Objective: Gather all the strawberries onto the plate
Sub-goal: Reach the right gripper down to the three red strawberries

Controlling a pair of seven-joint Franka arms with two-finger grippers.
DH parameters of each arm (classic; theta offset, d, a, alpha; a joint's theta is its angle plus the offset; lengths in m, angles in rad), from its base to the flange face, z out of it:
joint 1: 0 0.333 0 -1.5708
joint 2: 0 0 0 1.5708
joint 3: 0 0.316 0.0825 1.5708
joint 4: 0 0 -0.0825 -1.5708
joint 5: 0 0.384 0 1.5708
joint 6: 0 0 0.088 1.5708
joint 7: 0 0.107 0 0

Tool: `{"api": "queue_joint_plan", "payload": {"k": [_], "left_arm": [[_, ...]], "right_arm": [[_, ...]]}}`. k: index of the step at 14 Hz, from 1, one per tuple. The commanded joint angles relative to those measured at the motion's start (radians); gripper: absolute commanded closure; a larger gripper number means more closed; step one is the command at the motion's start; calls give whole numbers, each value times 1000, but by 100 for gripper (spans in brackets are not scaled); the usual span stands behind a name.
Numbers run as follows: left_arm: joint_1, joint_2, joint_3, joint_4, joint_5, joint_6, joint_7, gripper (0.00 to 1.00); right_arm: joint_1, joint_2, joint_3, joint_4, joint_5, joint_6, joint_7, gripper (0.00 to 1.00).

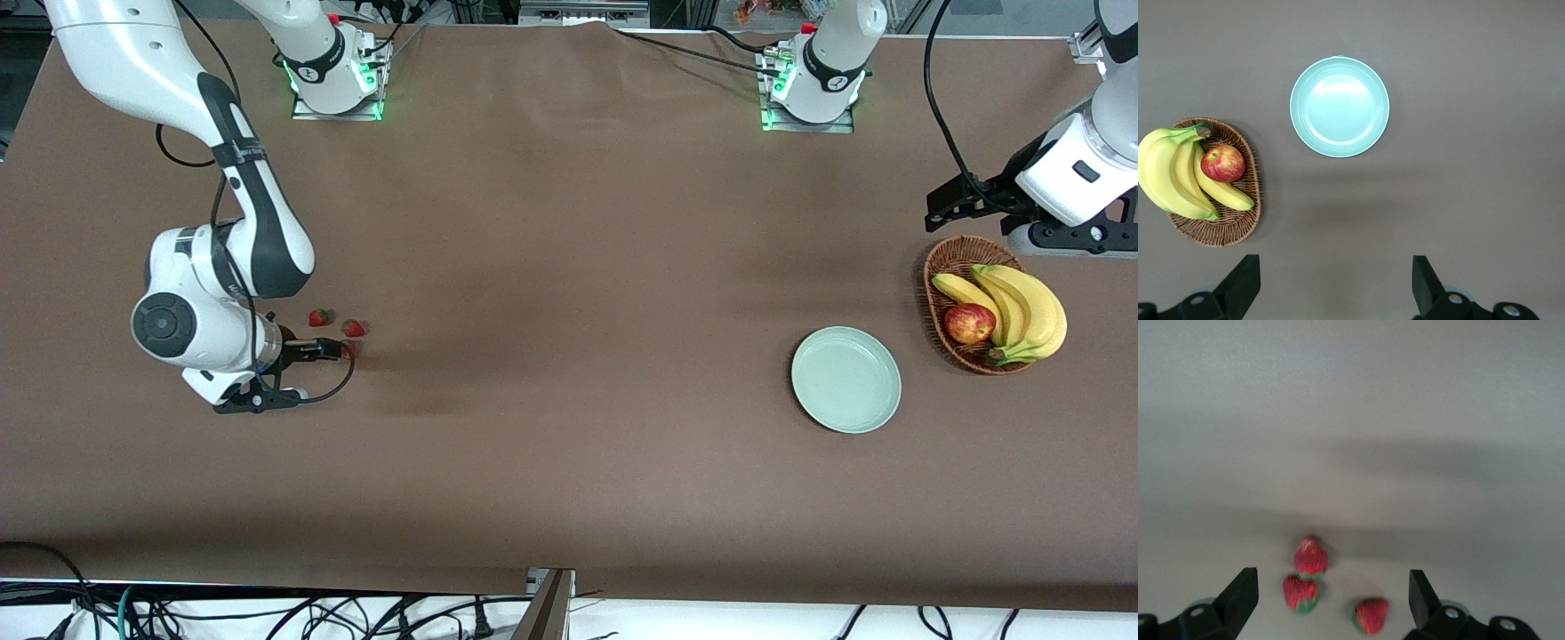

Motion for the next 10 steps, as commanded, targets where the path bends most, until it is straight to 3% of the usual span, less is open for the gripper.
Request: {"api": "queue_joint_plan", "payload": {"k": [1,10], "left_arm": [[-2,-11,0,5,22,-14,-13,0],[-2,-11,0,6,21,-18,-13,0]], "right_arm": [[-4,7,3,-82,9,119,25,0],[36,24,3,-134,8,146,128,0]]}}
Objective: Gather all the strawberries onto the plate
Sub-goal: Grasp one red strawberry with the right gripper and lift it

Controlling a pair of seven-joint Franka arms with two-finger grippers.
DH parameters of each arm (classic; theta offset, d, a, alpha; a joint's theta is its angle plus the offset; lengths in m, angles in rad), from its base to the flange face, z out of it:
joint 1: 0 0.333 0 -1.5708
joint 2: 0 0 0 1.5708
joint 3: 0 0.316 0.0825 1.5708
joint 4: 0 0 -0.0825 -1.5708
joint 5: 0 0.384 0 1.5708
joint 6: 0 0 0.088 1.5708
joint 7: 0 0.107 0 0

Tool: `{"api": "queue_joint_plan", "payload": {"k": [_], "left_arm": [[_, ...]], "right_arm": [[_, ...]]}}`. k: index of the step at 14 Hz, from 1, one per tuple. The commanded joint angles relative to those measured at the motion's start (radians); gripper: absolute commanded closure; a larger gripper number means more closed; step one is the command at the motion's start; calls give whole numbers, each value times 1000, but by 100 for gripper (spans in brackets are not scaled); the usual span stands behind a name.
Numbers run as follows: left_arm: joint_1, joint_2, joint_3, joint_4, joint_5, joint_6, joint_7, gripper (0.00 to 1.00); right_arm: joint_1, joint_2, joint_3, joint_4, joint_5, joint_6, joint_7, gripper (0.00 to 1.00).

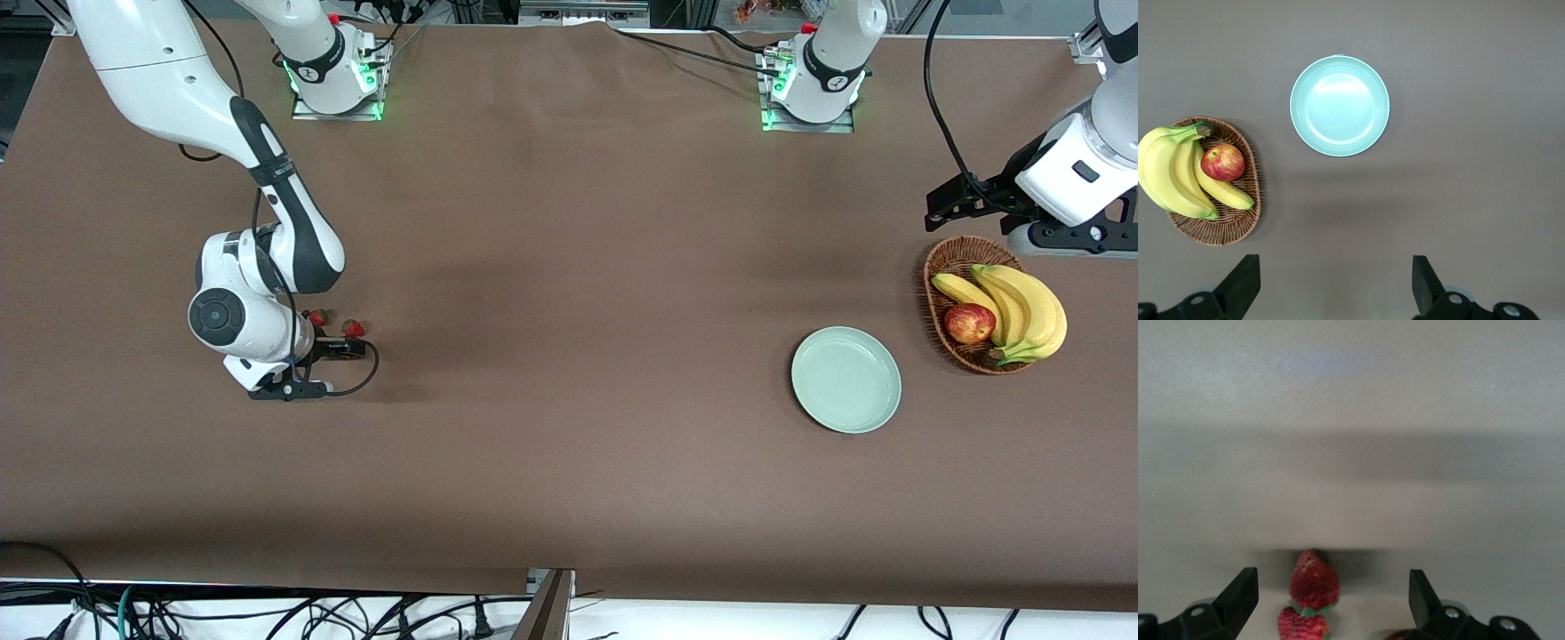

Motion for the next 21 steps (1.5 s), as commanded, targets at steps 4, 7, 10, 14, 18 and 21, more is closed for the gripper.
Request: {"api": "queue_joint_plan", "payload": {"k": [4,7,10,14,18,21], "left_arm": [[-2,-11,0,5,21,-15,-11,0],[-2,-11,0,5,21,-17,-12,0],[-2,-11,0,5,21,-17,-12,0],[-2,-11,0,6,21,-17,-11,0],[-2,-11,0,6,21,-17,-12,0],[-2,-11,0,5,21,-17,-12,0]], "right_arm": [[12,-8,1,-37,7,15,24,22],[12,-5,1,-40,7,13,26,49],[12,-1,1,-37,7,12,28,77],[15,-12,27,38,7,2,14,82],[57,-12,123,138,7,-33,200,82],[200,29,144,214,7,-7,514,82]]}}
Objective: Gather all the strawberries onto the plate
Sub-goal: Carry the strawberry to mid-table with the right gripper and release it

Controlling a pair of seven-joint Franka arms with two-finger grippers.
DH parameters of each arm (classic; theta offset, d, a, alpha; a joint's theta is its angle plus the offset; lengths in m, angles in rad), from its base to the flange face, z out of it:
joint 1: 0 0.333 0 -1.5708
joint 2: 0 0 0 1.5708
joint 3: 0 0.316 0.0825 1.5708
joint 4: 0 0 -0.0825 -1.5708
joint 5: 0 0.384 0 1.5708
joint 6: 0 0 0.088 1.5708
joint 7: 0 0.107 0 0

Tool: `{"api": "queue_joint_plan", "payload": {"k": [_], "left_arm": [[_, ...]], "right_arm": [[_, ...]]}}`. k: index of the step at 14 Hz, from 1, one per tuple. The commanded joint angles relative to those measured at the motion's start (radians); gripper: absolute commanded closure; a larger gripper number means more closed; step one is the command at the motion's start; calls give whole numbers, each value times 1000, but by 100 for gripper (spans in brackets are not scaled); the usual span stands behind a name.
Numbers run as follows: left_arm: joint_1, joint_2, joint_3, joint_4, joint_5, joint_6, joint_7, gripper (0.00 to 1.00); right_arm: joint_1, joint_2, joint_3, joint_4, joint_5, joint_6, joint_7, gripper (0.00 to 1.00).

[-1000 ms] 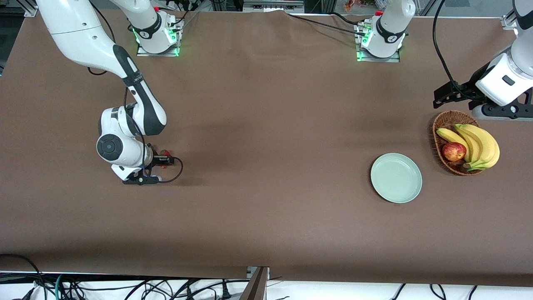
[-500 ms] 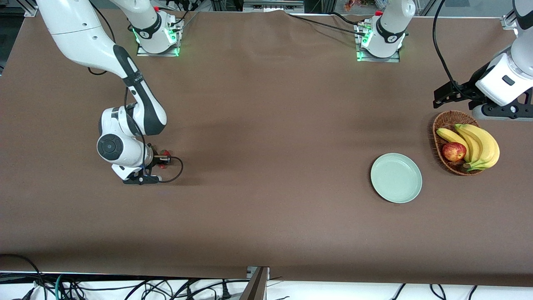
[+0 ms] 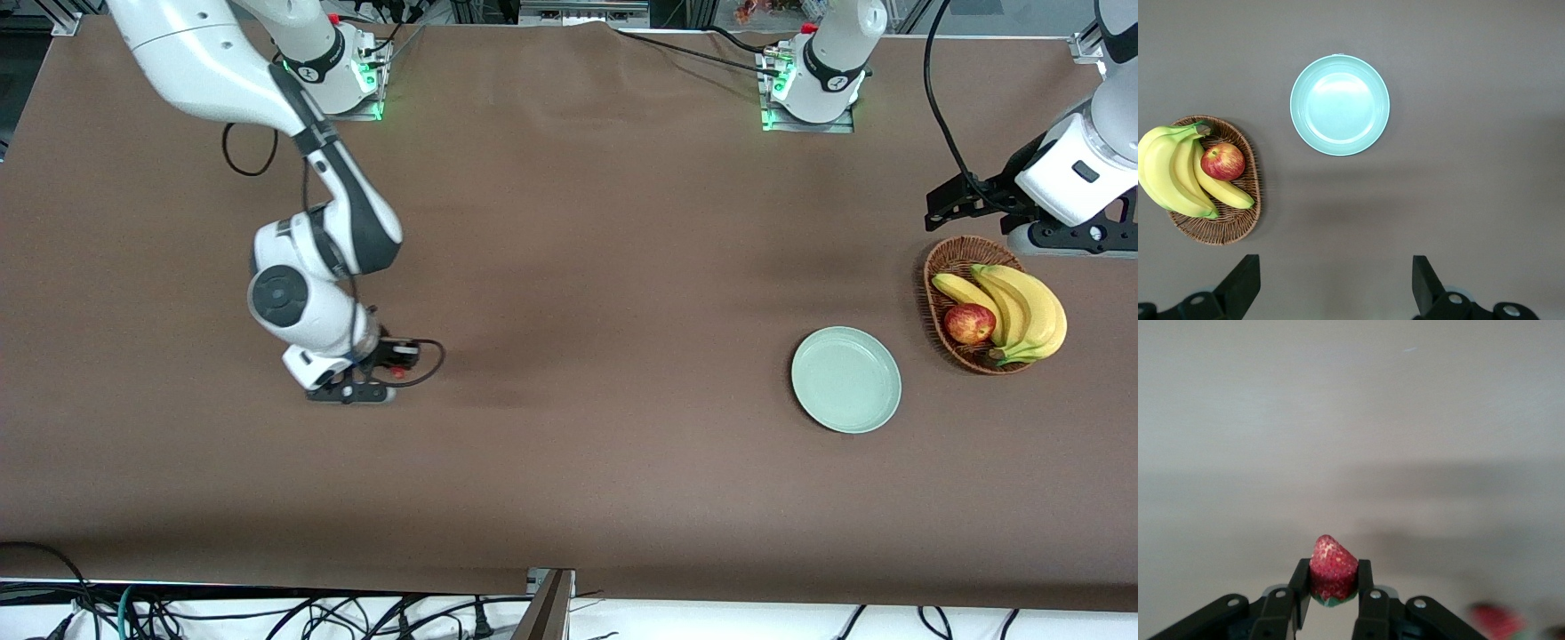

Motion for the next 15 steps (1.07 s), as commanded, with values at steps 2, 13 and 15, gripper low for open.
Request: {"api": "queue_joint_plan", "payload": {"k": [2,13,15], "left_arm": [[-2,-11,0,5,21,-15,-12,0],[-2,-11,0,6,21,-15,-12,0],[-2,-10,1,6,21,-15,-9,0]], "right_arm": [[215,102,0,142,3,45,402,82],[548,440,0,375,2,569,768,80],[562,452,0,378,2,570,765,71]]}}
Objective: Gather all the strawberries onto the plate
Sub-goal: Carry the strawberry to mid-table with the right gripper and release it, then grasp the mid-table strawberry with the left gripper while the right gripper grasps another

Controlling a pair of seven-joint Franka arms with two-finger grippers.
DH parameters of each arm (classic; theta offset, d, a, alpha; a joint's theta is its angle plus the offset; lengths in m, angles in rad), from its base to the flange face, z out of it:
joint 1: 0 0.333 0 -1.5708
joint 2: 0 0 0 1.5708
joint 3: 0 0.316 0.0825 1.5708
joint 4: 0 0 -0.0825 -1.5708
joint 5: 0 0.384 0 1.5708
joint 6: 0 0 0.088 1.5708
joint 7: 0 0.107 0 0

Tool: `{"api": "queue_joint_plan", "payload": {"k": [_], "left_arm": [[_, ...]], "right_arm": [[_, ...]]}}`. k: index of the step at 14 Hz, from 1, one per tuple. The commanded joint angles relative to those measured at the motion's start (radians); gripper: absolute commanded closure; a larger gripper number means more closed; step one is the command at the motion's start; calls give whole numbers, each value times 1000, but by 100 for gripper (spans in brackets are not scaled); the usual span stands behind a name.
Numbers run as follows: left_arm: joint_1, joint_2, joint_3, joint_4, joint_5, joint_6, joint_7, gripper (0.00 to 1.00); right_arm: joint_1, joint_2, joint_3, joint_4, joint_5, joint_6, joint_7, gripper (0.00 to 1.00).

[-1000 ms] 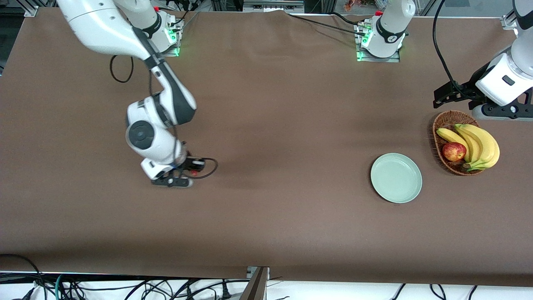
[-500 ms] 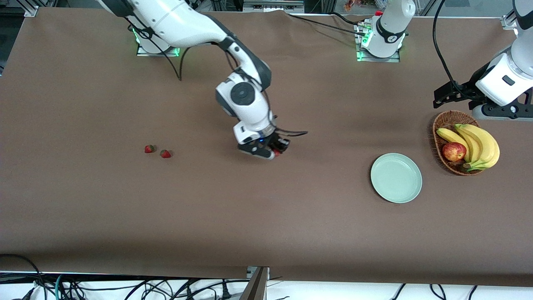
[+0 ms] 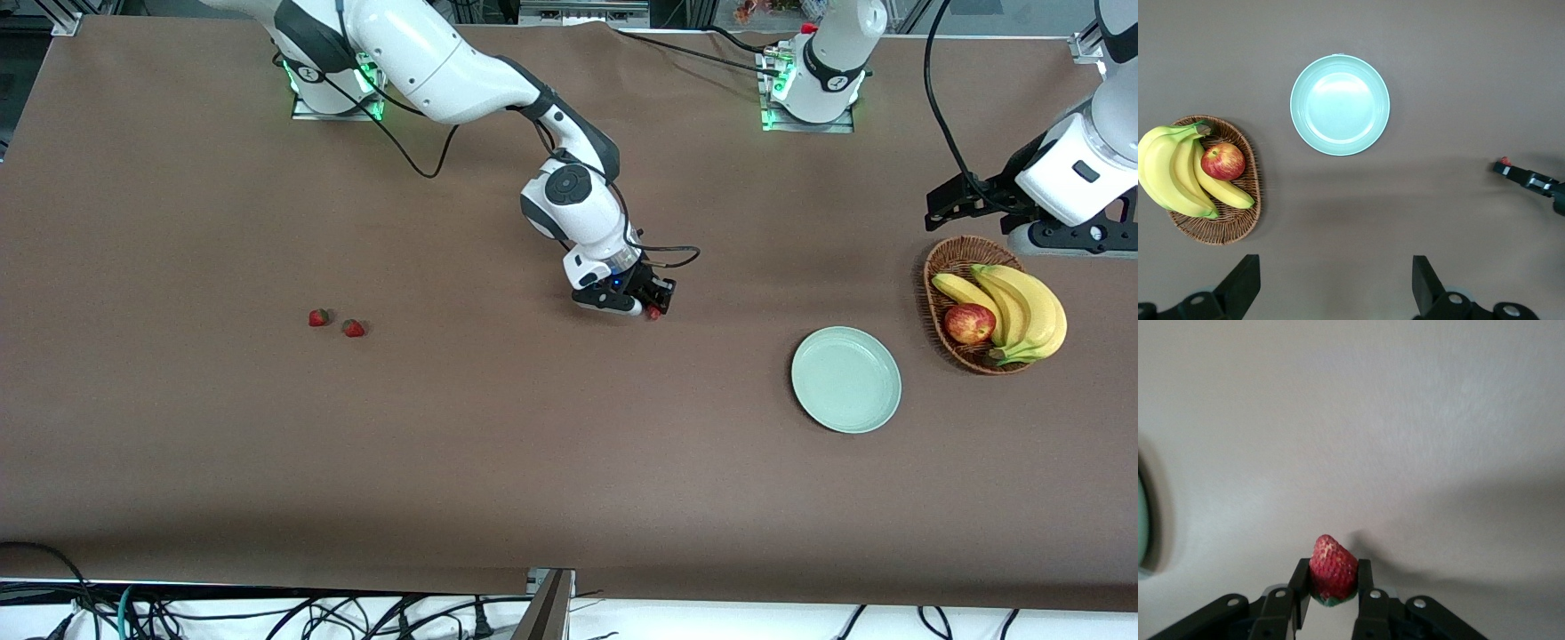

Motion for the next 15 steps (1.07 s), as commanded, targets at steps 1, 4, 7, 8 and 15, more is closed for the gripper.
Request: {"api": "queue_joint_plan", "payload": {"k": [1,4,7,8,15], "left_arm": [[-3,-7,1,4,21,-14,1,0],[-3,1,-1,3,22,-30,4,0],[-6,29,-10,3,22,-56,4,0],[-7,55,-20,4,22,-60,-1,0],[-9,188,-151,-14,5,-114,-30,0]], "right_arm": [[16,22,-5,41,2,7,7,35],[-2,5,-10,58,-5,-4,-5,0],[-83,-54,-7,78,-8,-137,-52,0],[-120,-82,-5,78,-5,-238,-139,0],[-359,-264,-31,69,-12,-870,-747,0]]}}
